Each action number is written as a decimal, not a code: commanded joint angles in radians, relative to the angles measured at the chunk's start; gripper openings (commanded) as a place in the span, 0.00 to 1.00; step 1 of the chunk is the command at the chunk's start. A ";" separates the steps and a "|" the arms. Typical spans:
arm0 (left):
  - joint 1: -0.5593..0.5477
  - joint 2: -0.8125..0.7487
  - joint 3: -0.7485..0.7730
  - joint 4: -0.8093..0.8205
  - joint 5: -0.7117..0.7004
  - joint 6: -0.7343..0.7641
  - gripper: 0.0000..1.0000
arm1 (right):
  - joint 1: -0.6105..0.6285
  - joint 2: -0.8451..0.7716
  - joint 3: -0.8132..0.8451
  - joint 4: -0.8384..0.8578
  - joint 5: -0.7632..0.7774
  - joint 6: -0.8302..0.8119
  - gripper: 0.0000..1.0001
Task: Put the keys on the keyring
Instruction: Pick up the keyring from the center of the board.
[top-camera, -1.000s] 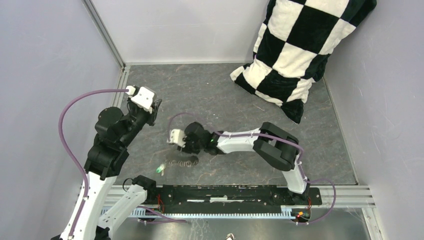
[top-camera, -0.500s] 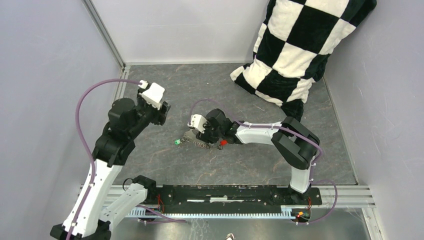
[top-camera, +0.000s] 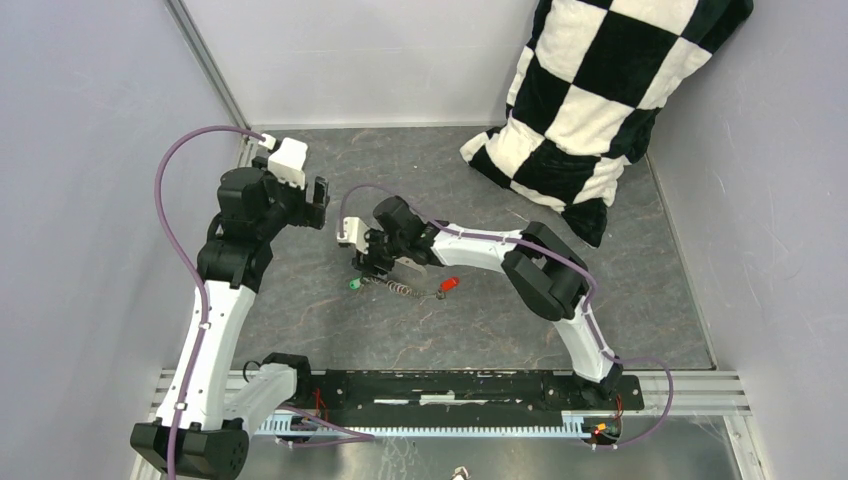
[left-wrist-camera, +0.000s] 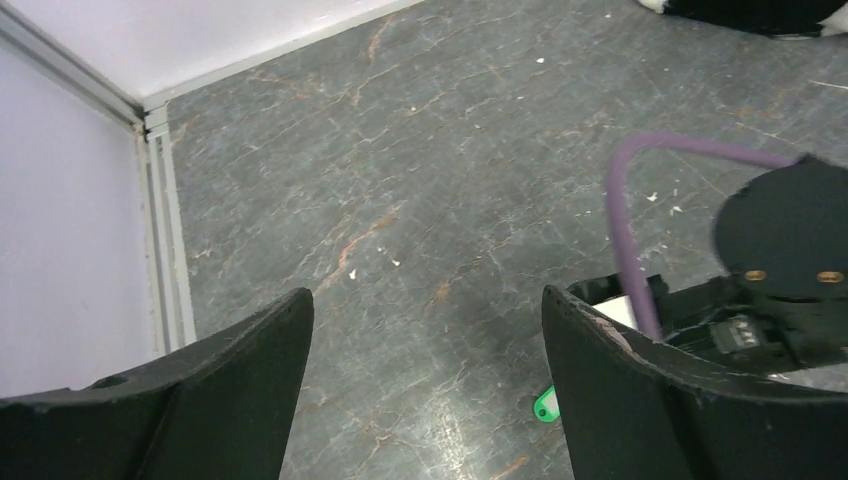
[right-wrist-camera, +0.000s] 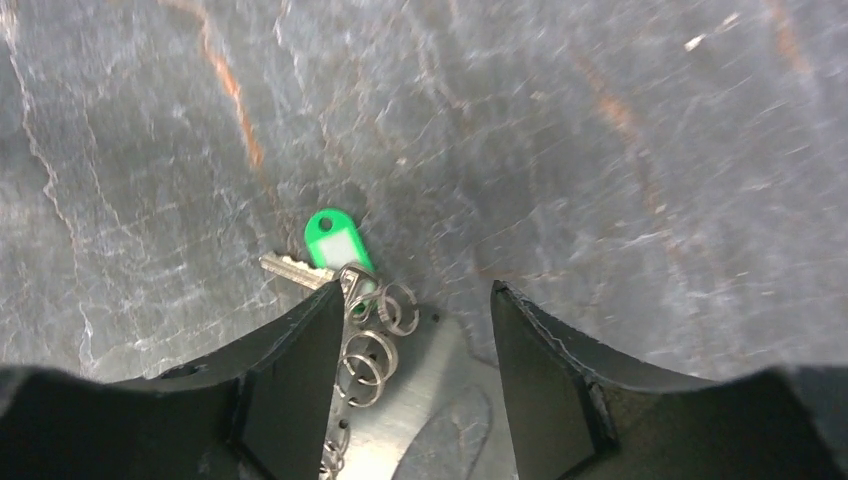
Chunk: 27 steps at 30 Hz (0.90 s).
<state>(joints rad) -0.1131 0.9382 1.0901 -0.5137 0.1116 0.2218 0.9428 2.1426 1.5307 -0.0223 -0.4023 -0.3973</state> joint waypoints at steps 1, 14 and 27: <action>0.003 -0.013 0.030 0.053 0.061 -0.038 0.90 | 0.003 0.032 0.021 -0.038 -0.049 -0.026 0.60; 0.003 -0.032 0.029 0.000 0.128 -0.049 0.84 | 0.003 0.086 0.065 -0.044 -0.001 -0.042 0.47; 0.002 -0.033 0.042 -0.061 0.175 -0.009 0.70 | 0.002 0.124 0.114 -0.068 0.003 -0.029 0.32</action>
<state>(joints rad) -0.1131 0.9173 1.0901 -0.5560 0.2512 0.2131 0.9424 2.2425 1.6066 -0.0929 -0.4072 -0.4316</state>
